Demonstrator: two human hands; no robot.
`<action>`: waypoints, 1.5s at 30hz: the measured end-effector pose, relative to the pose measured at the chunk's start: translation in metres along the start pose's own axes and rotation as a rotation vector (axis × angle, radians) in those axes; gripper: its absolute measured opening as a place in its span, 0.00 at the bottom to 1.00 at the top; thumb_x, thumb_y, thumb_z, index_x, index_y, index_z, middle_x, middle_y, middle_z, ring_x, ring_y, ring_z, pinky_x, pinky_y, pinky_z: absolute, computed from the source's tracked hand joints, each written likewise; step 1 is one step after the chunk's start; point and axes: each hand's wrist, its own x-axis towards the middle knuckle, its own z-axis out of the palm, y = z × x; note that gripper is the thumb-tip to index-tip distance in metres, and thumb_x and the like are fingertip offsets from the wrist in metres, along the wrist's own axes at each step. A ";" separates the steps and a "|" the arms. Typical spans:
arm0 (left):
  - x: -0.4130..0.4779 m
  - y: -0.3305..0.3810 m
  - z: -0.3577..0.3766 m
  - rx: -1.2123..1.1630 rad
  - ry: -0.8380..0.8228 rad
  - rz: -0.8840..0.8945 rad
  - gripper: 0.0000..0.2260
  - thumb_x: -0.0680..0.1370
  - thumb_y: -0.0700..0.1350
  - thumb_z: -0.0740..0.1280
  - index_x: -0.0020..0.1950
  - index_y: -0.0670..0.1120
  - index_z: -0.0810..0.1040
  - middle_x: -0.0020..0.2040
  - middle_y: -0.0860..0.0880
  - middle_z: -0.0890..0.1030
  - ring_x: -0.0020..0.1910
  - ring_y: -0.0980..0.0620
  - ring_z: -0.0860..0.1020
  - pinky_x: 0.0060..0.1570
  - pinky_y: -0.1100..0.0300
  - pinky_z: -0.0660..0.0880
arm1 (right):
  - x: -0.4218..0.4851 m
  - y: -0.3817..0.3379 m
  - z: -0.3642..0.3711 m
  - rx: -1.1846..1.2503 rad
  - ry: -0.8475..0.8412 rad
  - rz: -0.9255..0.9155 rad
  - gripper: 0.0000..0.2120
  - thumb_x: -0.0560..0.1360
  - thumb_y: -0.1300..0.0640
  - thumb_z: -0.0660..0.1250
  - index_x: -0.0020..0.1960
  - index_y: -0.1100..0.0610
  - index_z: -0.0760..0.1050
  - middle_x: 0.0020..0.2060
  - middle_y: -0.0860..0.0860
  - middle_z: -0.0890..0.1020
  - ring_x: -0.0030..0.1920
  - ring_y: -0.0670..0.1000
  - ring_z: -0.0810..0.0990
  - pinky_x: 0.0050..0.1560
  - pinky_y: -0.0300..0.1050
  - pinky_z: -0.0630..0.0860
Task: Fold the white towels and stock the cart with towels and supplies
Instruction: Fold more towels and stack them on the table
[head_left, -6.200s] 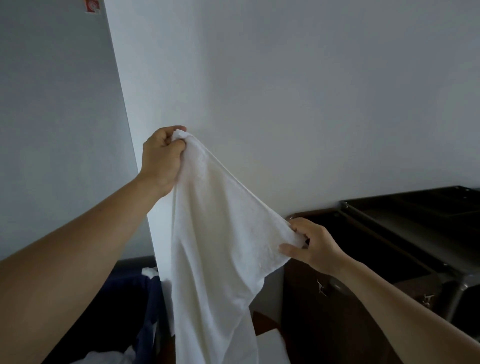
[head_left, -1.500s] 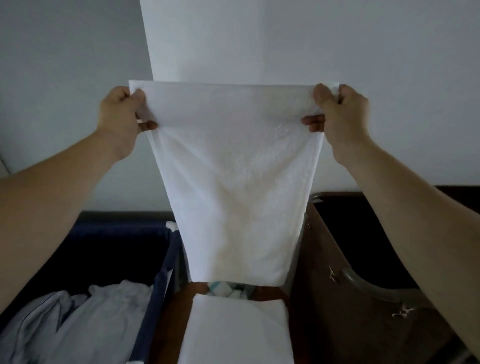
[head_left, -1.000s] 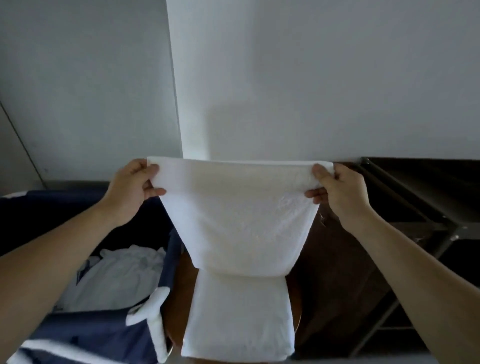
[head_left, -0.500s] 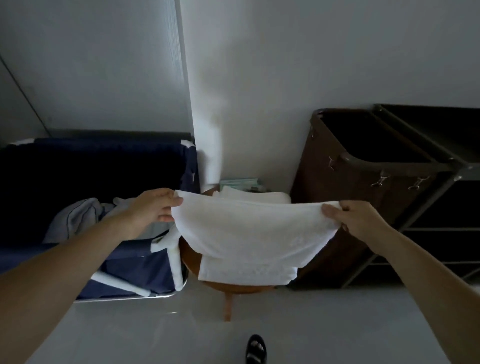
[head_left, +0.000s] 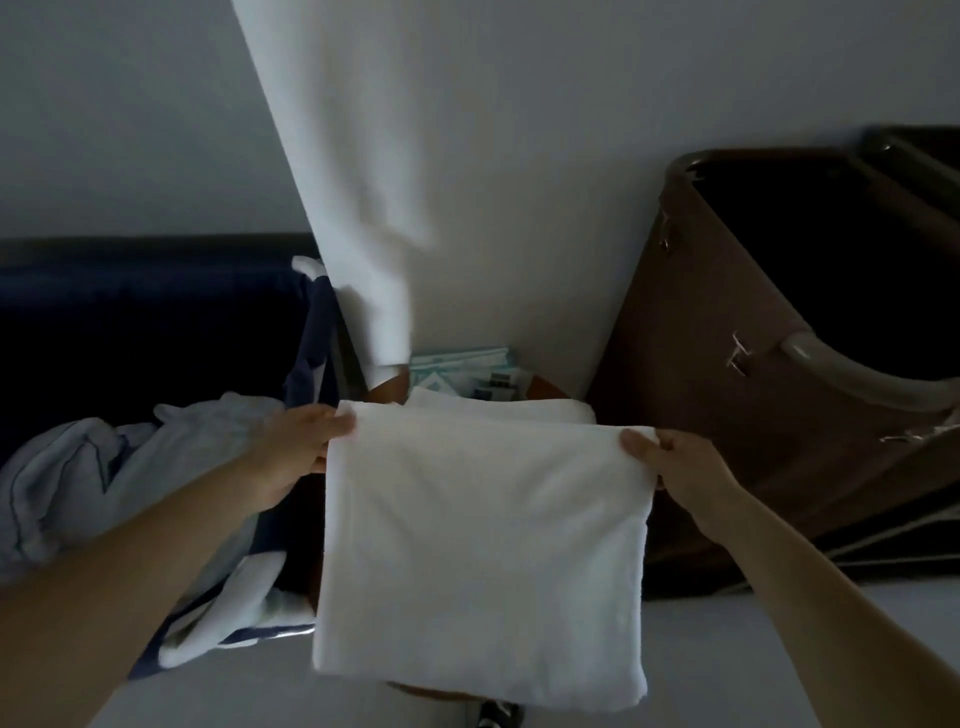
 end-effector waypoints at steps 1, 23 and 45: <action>0.023 -0.006 0.012 0.008 0.005 -0.022 0.09 0.81 0.46 0.65 0.55 0.41 0.79 0.53 0.40 0.84 0.52 0.41 0.83 0.55 0.47 0.78 | 0.022 0.010 0.007 0.024 -0.010 0.038 0.13 0.78 0.48 0.69 0.53 0.57 0.81 0.49 0.51 0.84 0.51 0.53 0.82 0.57 0.53 0.79; 0.147 -0.019 0.056 -0.247 0.075 -0.264 0.09 0.79 0.41 0.64 0.58 0.44 0.79 0.48 0.44 0.81 0.47 0.40 0.79 0.48 0.47 0.75 | 0.122 0.041 0.025 0.459 -0.027 0.304 0.07 0.77 0.61 0.66 0.54 0.56 0.81 0.46 0.53 0.87 0.46 0.56 0.86 0.51 0.59 0.81; 0.077 -0.125 0.079 0.265 0.143 -0.254 0.26 0.78 0.48 0.70 0.73 0.43 0.66 0.65 0.43 0.75 0.57 0.45 0.76 0.54 0.52 0.74 | 0.080 0.114 0.076 -0.291 0.194 0.345 0.20 0.76 0.47 0.70 0.57 0.62 0.76 0.52 0.59 0.81 0.50 0.62 0.80 0.50 0.52 0.77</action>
